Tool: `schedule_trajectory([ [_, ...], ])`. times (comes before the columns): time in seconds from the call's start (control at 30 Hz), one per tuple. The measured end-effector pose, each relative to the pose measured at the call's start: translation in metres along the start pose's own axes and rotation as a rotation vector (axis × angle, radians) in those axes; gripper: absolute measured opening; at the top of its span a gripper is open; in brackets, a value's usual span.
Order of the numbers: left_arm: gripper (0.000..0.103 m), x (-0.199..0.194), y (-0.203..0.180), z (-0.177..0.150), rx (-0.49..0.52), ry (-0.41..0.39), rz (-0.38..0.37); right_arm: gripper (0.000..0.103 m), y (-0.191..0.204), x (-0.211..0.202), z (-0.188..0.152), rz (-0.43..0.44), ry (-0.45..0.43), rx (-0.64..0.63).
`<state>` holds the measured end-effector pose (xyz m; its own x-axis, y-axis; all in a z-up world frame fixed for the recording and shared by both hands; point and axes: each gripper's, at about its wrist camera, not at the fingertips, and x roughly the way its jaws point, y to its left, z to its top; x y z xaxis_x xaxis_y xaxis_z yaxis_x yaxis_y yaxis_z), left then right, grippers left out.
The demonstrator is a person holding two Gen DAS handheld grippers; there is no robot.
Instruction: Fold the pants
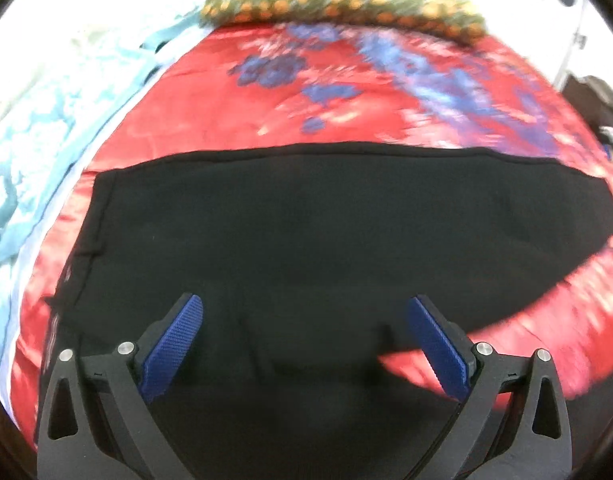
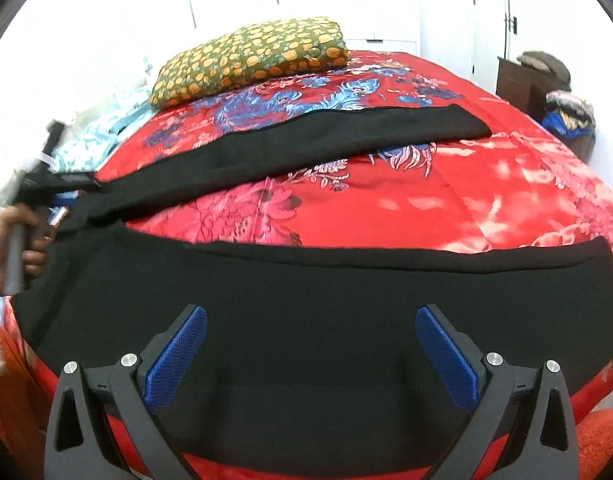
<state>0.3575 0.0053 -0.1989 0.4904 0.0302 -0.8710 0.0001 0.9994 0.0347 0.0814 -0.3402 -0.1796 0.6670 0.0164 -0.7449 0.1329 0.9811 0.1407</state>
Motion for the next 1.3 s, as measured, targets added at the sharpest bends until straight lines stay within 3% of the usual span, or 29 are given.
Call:
schedule_trajectory([
  [0.13, 0.103, 0.067, 0.018, 0.009, -0.045, 0.092, 0.065, 0.103, -0.021, -0.004, 0.028, 0.048, -0.007, 0.037],
  [0.2, 0.103, 0.069, 0.023, 0.003, -0.052, -0.003, 0.038, 0.103, -0.04, -0.002, 0.054, 0.062, -0.015, 0.027],
  [0.3, 0.103, 0.066, 0.018, -0.008, -0.032, -0.075, 0.067, 0.103, -0.09, 0.016, 0.113, 0.057, -0.012, 0.011],
  [0.43, 0.103, 0.065, 0.019, -0.012, -0.036, -0.094, 0.065, 0.103, -0.182, 0.072, 0.203, -0.06, -0.008, 0.055],
  [0.53, 0.103, 0.065, 0.016, -0.012, -0.035, -0.107, 0.068, 0.103, -0.249, 0.143, 0.258, -0.121, 0.114, 0.129],
  [0.6, 0.103, 0.065, 0.016, -0.012, -0.034, -0.112, 0.069, 0.101, -0.281, 0.184, 0.283, -0.115, 0.176, 0.182],
  [0.73, 0.103, 0.068, 0.017, -0.01, -0.037, -0.118, 0.065, 0.101, -0.298, 0.239, 0.314, -0.111, 0.21, 0.236],
  [0.87, 0.103, 0.068, 0.017, -0.01, -0.038, -0.121, 0.064, 0.101, -0.282, 0.269, 0.328, -0.152, 0.193, 0.129],
  [0.93, 0.102, 0.068, 0.016, -0.01, -0.039, -0.122, 0.063, 0.093, -0.276, 0.285, 0.332, -0.178, 0.221, 0.072],
  [0.97, 0.103, 0.068, 0.016, -0.01, -0.039, -0.124, 0.062, 0.078, -0.275, 0.292, 0.332, -0.186, 0.253, 0.05],
  [1.0, 0.103, 0.068, 0.016, -0.01, -0.04, -0.125, 0.062, 0.055, -0.276, 0.295, 0.33, -0.182, 0.283, 0.044],
  [1.07, 0.103, 0.068, 0.017, -0.01, -0.041, -0.127, 0.063, 0.038, -0.279, 0.292, 0.328, -0.144, 0.301, 0.047],
  [1.1, 0.103, 0.068, 0.016, -0.01, -0.041, -0.127, 0.063, 0.006, -0.28, 0.287, 0.328, -0.14, 0.288, 0.04],
  [1.3, 0.103, 0.069, 0.016, -0.01, -0.041, -0.126, 0.063, 0.005, -0.241, 0.195, 0.315, -0.008, 0.149, -0.101],
])
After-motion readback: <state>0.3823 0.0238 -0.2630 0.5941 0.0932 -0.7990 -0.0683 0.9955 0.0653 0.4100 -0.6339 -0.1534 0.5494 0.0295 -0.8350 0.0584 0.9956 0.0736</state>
